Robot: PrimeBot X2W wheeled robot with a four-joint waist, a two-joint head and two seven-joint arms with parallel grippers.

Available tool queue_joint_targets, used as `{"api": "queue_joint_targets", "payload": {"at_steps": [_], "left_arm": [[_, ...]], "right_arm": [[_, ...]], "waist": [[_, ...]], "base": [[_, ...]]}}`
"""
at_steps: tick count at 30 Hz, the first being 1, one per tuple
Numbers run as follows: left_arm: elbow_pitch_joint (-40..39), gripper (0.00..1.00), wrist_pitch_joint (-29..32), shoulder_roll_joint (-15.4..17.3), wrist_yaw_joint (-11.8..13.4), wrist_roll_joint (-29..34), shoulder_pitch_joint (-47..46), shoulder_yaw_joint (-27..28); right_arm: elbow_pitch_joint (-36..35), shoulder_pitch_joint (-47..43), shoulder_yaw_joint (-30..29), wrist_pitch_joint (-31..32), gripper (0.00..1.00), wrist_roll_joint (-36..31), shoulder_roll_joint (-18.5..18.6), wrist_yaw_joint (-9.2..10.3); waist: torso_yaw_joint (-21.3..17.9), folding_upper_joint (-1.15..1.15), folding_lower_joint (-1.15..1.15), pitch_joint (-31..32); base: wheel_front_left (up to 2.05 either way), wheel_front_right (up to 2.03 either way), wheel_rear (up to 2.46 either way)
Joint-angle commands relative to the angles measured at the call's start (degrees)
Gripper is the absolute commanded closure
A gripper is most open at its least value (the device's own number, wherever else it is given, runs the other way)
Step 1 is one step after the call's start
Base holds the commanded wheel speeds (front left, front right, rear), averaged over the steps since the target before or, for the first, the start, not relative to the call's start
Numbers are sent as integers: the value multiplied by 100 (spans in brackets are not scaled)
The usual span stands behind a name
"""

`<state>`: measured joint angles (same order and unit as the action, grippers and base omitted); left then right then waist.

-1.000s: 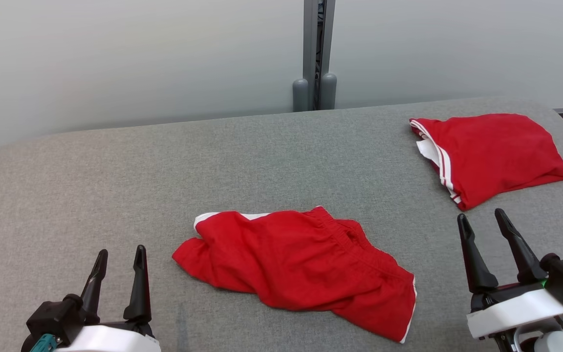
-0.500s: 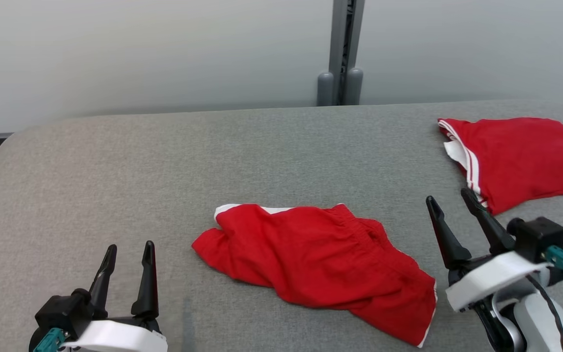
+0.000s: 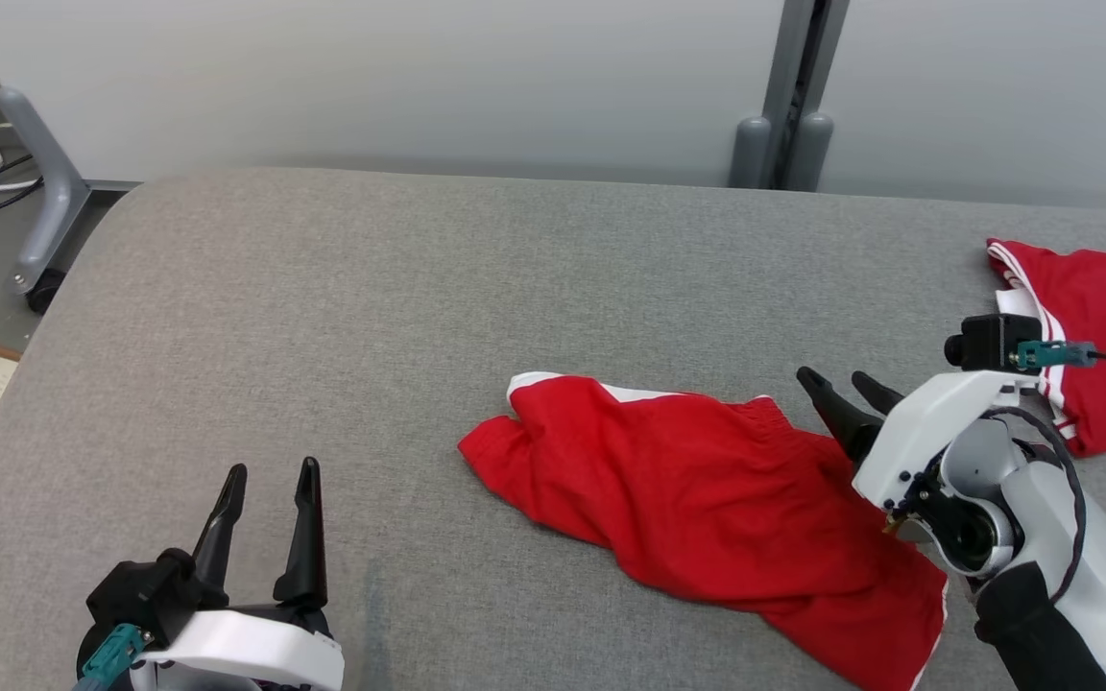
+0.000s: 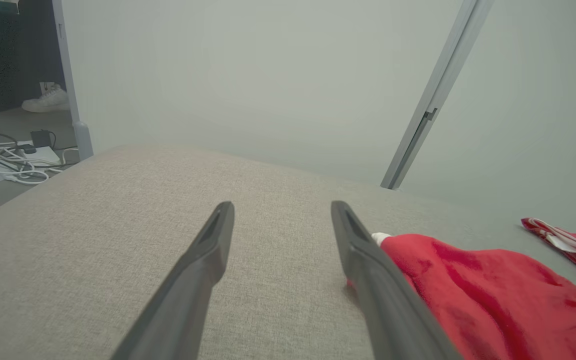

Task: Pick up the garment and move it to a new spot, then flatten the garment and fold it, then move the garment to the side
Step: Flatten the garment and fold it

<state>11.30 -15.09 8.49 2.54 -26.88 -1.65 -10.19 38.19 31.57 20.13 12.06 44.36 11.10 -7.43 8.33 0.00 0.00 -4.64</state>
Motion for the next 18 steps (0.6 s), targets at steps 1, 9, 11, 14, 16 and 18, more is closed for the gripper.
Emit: {"api": "queue_joint_targets", "payload": {"at_steps": [1,9,11,14,16,18], "left_arm": [[13,0,-7,12,-34,27,-74,26],[80,0,-7,-97,-98,83,-117,64],[98,0,-7,-104,-94,99,-102,87],[116,0,-7,-127,-130,124,-104,103],[122,0,-7,-129,-142,134,-110,116],[131,0,-7,-138,-150,146,-131,138]], "right_arm": [[174,135,-22,262,0,89,-9,-14],[1231,847,-21,1443,0,108,-175,-14],[1418,908,-38,1598,0,144,-239,-14],[1662,977,-49,1777,0,116,-320,-14],[1740,1005,-61,1800,0,109,-358,-14],[1796,1044,-73,1771,0,94,-419,-14]], "waist": [[88,0,0,-17],[347,0,0,-41],[391,0,0,-48],[436,0,0,-59],[449,0,0,-62],[467,0,0,-70]], "base": [[0,0,0],[0,0,0],[0,0,0],[0,0,0],[0,0,0],[0,0,0]]}}
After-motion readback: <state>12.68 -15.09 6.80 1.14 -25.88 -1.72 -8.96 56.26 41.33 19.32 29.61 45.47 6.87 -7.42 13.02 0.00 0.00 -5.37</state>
